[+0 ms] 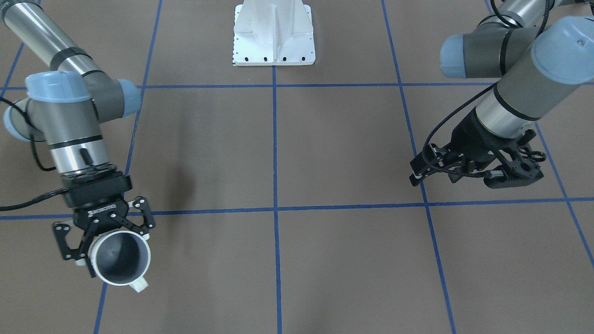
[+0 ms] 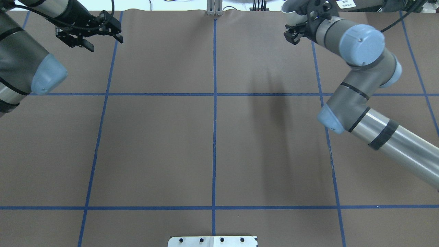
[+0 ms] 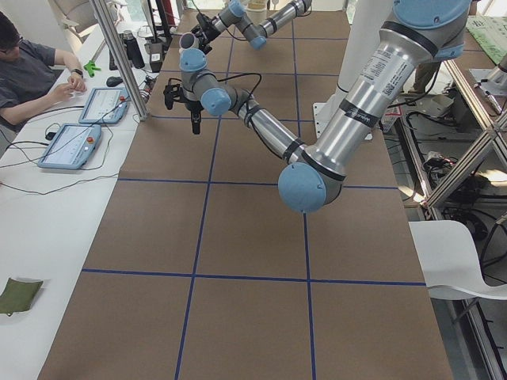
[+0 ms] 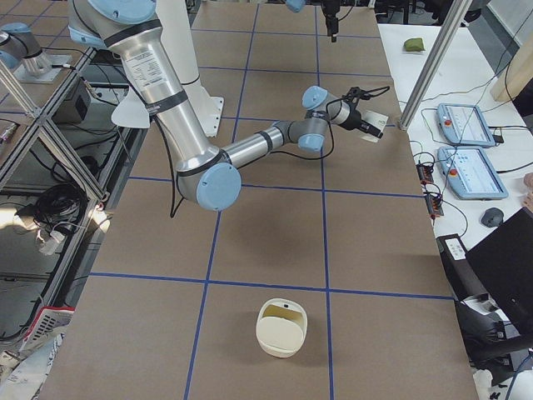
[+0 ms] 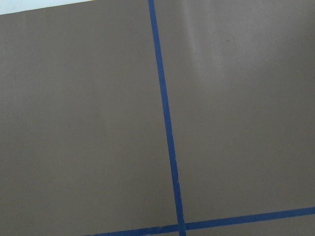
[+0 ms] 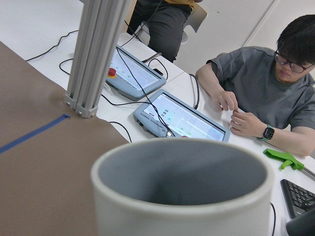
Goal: Left arm hands cup to right arm to dump lemon
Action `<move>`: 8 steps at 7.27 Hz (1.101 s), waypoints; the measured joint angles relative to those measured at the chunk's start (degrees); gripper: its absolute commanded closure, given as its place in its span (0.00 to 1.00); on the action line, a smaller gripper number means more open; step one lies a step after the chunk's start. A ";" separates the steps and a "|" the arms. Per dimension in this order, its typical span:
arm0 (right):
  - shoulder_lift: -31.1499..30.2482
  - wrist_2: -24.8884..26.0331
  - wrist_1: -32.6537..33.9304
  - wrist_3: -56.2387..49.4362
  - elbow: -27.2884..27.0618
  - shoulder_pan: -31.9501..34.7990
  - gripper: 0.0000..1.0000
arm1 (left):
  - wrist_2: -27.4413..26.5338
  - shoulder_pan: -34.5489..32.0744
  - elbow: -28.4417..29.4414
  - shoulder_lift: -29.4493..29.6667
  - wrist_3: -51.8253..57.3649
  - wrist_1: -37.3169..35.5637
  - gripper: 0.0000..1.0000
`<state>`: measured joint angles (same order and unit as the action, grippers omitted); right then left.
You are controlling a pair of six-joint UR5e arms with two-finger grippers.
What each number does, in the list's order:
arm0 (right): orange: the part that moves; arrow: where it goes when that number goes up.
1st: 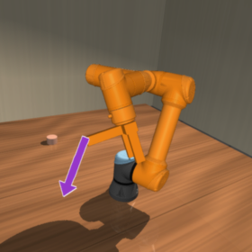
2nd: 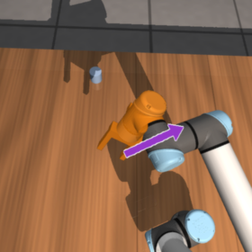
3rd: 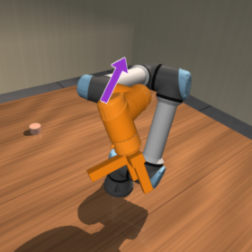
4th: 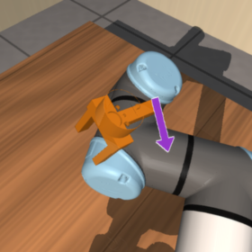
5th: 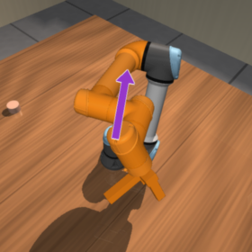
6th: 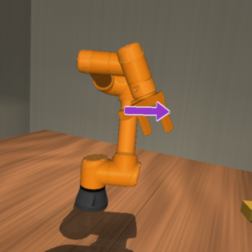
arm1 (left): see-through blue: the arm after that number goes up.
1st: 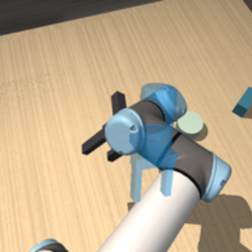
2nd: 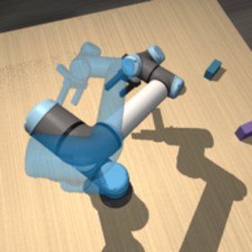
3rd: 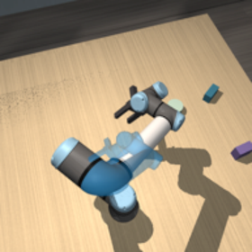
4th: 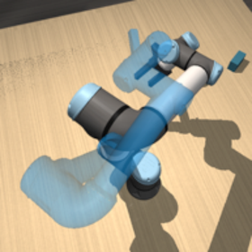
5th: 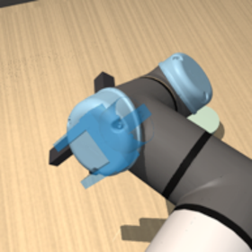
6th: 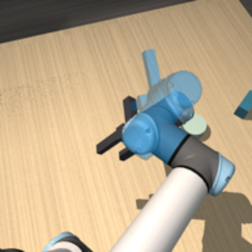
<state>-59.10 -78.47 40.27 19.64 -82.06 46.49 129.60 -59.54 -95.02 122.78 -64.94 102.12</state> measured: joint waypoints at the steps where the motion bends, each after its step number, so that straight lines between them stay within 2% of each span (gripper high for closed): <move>1: 2.12 6.36 1.75 0.61 -0.07 -4.43 0.96 | 0.21 0.94 0.05 1.28 -5.45 2.10 0.00; 5: 6.64 24.25 4.02 2.87 -2.37 -17.15 0.95 | 4.07 1.71 0.55 7.75 -19.79 3.57 0.00; 7: 7.54 32.91 4.03 3.17 -3.24 -22.83 0.94 | 6.06 2.21 0.96 9.34 -22.62 3.66 0.01; 8: 7.64 35.53 4.01 3.20 -3.77 -24.60 0.94 | 6.69 2.74 1.05 9.62 -22.91 3.82 0.02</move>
<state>-51.47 -42.94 44.28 22.84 -85.83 21.88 136.29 -56.79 -93.97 132.39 -87.85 105.94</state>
